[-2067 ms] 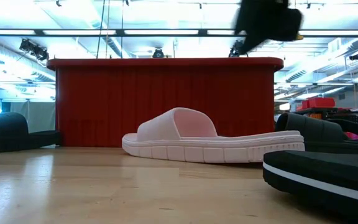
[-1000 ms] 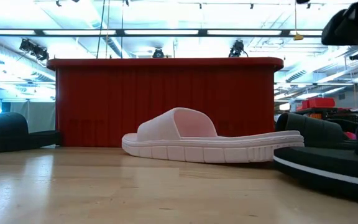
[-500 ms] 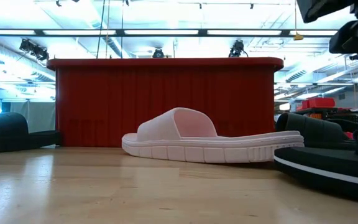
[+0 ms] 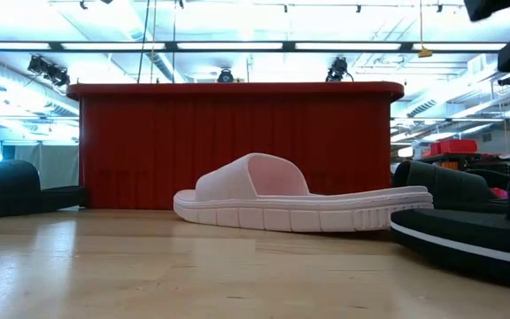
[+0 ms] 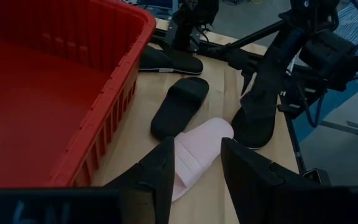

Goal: Pick and place slides into bin
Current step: Put the bottom black slipper into the red bin

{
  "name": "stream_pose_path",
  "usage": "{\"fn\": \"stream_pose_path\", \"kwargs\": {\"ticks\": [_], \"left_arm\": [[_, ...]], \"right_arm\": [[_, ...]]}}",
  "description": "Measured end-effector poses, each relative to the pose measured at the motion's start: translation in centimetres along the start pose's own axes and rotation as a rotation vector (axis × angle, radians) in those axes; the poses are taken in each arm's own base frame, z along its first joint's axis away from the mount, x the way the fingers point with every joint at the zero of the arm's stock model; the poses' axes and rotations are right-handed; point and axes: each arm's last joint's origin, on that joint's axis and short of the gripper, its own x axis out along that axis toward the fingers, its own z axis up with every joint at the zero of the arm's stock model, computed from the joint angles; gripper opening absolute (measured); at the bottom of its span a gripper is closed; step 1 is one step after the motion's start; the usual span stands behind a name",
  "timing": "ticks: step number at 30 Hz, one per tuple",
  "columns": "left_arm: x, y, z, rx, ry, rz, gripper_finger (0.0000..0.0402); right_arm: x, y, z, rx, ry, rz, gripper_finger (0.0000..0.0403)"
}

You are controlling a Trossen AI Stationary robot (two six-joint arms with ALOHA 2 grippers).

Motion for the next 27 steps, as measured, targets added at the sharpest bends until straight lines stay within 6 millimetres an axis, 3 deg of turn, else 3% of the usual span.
{"fn": "stream_pose_path", "kwargs": {"ticks": [7,13,17,22,27], "left_arm": [[0.0,0.0,0.0,-0.052,0.0,0.0,0.0128],[0.0,0.0,0.0,-0.08,0.0,0.0,0.0113],[0.0,0.0,0.0,-0.132,-0.001,0.0,0.0101],[0.0,-0.2,0.5,-0.23,-0.046,-0.023,0.0081],[-0.2,-0.5,1.7,-0.289,-0.162,-0.081,0.0058]], "right_arm": [[2.7,-1.6,0.8,0.109,-0.026,-0.016,0.0138],[2.9,-1.0,2.3,0.118,-0.102,0.101,0.0022],[2.4,-0.6,2.6,0.136,-0.117,0.13,0.0016],[-0.3,-0.3,3.4,0.268,-0.199,0.187,0.0008],[-6.4,-0.5,4.8,0.311,-0.482,0.237,0.0005]]}}
